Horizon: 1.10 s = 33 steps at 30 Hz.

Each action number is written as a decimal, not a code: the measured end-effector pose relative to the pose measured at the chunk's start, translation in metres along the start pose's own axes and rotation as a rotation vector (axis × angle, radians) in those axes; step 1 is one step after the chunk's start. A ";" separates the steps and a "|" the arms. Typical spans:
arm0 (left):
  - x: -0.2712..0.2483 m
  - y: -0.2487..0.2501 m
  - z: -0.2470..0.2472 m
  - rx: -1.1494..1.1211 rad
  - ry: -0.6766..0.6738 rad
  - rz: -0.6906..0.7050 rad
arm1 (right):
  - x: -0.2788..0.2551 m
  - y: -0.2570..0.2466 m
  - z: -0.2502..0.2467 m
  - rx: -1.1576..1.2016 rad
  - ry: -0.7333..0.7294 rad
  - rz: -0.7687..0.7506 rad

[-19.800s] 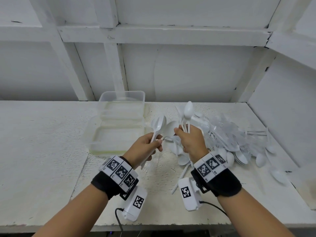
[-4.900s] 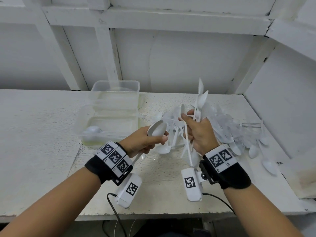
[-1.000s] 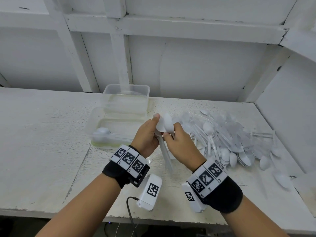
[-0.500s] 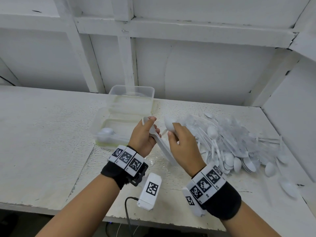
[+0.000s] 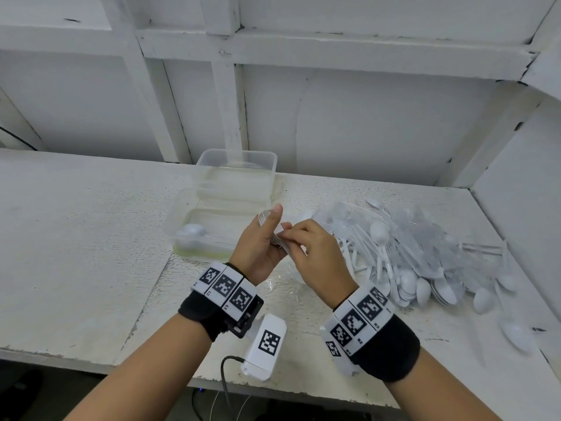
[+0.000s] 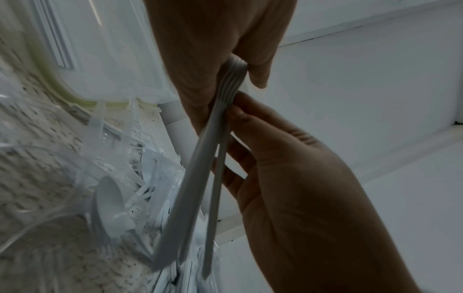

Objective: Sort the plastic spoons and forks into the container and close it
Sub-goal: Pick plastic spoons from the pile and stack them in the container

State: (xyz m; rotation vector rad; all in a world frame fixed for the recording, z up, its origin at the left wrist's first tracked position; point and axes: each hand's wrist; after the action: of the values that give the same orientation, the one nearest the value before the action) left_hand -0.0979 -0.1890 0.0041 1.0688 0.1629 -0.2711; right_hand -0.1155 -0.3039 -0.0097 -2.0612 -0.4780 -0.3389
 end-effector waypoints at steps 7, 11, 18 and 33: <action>-0.008 0.006 -0.004 0.097 0.152 0.001 | -0.011 -0.008 -0.007 -0.074 -0.151 0.036; -0.012 0.009 -0.007 0.092 0.243 -0.014 | -0.017 -0.016 -0.008 -0.217 -0.373 0.070; -0.016 0.015 -0.013 0.256 0.200 -0.027 | -0.011 -0.016 -0.012 -0.356 -0.305 -0.003; 0.031 0.111 -0.126 1.887 -0.001 0.137 | 0.043 -0.010 -0.005 -0.086 -0.280 0.277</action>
State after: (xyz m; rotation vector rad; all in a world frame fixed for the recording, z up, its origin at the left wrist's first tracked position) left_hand -0.0350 -0.0320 0.0294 2.9301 -0.2641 -0.2613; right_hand -0.0823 -0.2948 0.0186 -2.2357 -0.3407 0.0977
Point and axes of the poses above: each hand's wrist, its own x-axis towards the middle knuckle, its own z-axis out of the palm, y = z × x, and after that the axes turned 6 degrees about x, right-handed
